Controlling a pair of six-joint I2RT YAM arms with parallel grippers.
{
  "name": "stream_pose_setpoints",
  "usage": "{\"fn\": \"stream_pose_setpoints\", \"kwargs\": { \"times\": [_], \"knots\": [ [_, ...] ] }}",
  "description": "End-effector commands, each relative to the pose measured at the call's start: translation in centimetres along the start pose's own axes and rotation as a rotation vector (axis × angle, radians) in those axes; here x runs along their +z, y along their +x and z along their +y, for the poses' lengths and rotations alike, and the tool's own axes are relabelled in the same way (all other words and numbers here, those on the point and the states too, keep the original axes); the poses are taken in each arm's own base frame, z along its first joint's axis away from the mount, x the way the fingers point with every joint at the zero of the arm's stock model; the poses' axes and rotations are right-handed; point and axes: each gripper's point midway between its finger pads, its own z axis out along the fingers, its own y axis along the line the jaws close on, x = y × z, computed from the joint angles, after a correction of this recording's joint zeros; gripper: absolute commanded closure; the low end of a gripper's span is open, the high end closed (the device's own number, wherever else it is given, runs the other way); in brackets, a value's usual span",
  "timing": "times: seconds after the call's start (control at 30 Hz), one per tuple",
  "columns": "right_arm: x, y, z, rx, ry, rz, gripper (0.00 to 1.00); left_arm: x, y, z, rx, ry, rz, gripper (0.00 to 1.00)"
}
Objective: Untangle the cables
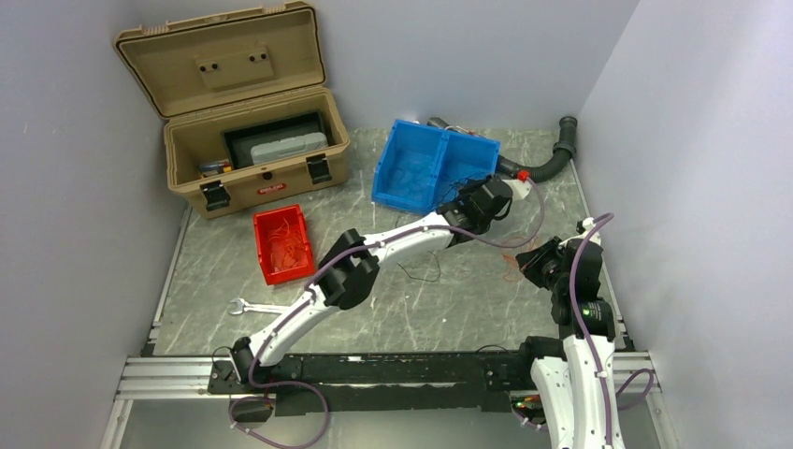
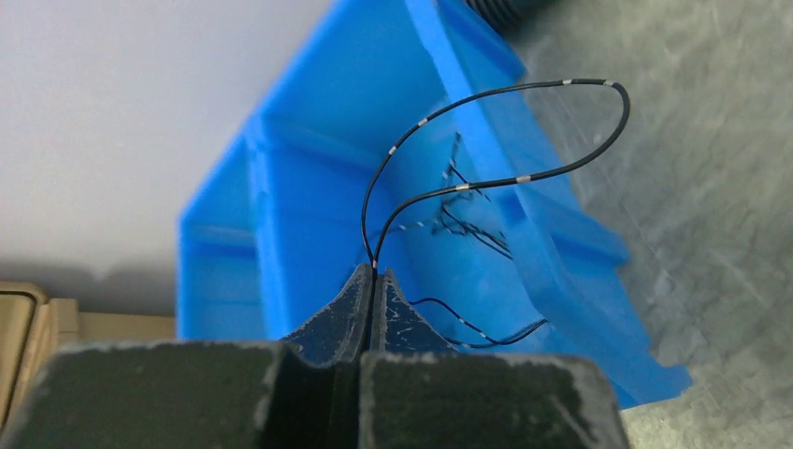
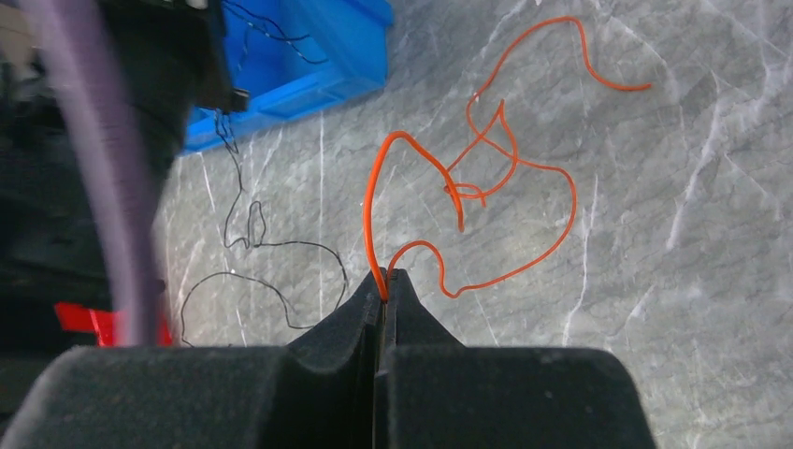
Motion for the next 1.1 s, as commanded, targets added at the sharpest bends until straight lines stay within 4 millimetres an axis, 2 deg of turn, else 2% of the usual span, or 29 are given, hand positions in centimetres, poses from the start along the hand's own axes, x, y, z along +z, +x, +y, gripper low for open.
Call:
{"fn": "stream_pose_setpoints", "kwargs": {
  "times": [0.0,0.17,0.2,0.33,0.4,0.53,0.67,0.73,0.8,0.93,1.07],
  "knots": [
    [-0.8,-1.5,1.0,-0.011,-0.018,-0.046,1.00,0.8,1.9,1.3,-0.120,-0.020,0.071,1.00],
    [-0.5,-1.3,1.1,-0.004,-0.026,-0.040,1.00,0.8,3.1,2.2,-0.256,0.059,0.116,0.98],
    [-0.5,-1.3,1.0,-0.002,-0.026,-0.036,1.00,0.6,3.0,2.3,-0.278,0.074,0.116,0.94],
    [-0.3,-1.1,1.0,0.002,-0.026,-0.026,1.00,-0.4,1.3,3.5,-0.346,0.119,0.090,0.62],
    [-0.3,-1.1,1.0,0.000,-0.023,-0.023,1.00,-1.1,0.4,4.4,-0.393,0.149,0.078,0.51],
    [-0.4,-1.2,1.1,-0.003,-0.023,-0.025,1.00,-2.8,-1.0,5.8,-0.491,0.226,0.069,0.35],
    [0.0,-1.0,1.1,-0.010,-0.025,-0.007,1.00,-5.4,-2.9,6.9,-0.599,0.322,0.047,0.19],
    [0.4,-0.5,1.0,-0.018,-0.027,0.026,1.00,-6.6,-3.4,6.8,-0.637,0.403,0.042,0.12],
    [1.0,0.1,1.0,-0.033,-0.029,0.080,1.00,-8.1,-4.1,7.0,-0.699,0.496,0.041,0.08],
    [1.6,0.9,1.3,-0.075,-0.050,0.148,1.00,-10.0,-3.2,7.2,-0.789,0.621,0.112,0.00],
    [2.0,1.7,2.4,-0.087,-0.122,0.205,1.00,-12.7,-2.3,8.1,-0.797,0.656,0.144,0.01]
  ]
}}
